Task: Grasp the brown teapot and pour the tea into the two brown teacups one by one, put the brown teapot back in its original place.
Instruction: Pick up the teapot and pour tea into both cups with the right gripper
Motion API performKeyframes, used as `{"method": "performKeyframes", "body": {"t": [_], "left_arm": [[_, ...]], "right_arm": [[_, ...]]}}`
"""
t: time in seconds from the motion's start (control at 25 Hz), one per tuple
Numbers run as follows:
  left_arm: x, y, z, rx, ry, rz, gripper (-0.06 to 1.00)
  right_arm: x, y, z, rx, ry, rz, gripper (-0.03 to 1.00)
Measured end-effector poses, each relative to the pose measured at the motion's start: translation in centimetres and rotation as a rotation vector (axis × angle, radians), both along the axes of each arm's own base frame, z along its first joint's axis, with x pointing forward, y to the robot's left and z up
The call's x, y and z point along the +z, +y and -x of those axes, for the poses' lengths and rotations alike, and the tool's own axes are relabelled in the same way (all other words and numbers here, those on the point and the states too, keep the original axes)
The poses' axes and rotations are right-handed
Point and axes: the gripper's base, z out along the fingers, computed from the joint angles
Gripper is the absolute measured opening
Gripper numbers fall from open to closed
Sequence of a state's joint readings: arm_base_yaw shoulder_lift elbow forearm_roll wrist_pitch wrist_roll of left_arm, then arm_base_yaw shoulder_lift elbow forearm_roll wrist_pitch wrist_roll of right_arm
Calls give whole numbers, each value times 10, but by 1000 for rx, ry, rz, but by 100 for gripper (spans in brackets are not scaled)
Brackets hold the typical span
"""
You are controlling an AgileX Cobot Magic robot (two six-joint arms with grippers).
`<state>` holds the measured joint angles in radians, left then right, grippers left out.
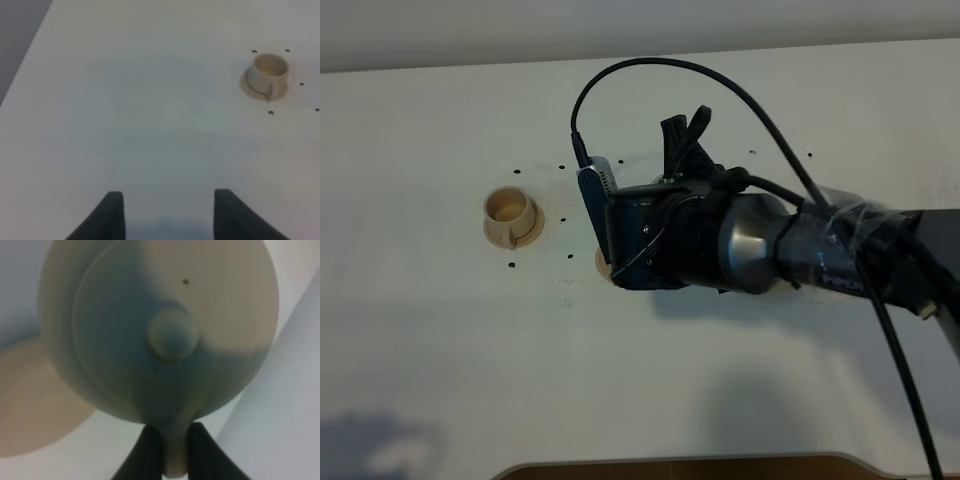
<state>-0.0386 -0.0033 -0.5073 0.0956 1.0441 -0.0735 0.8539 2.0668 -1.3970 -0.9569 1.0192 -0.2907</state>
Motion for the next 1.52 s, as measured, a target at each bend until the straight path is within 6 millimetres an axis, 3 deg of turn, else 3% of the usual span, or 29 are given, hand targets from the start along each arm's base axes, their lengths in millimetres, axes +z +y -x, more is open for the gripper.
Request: {"method": "performKeyframes", "body": {"t": [0.28, 1.52], "left_arm": [[0, 0, 0, 0, 0, 0, 44], [0, 0, 0, 0, 0, 0, 44]], "right_arm": [[-12, 6, 0, 48, -17, 76, 12], [1, 13, -5, 279, -91, 315, 12]]}}
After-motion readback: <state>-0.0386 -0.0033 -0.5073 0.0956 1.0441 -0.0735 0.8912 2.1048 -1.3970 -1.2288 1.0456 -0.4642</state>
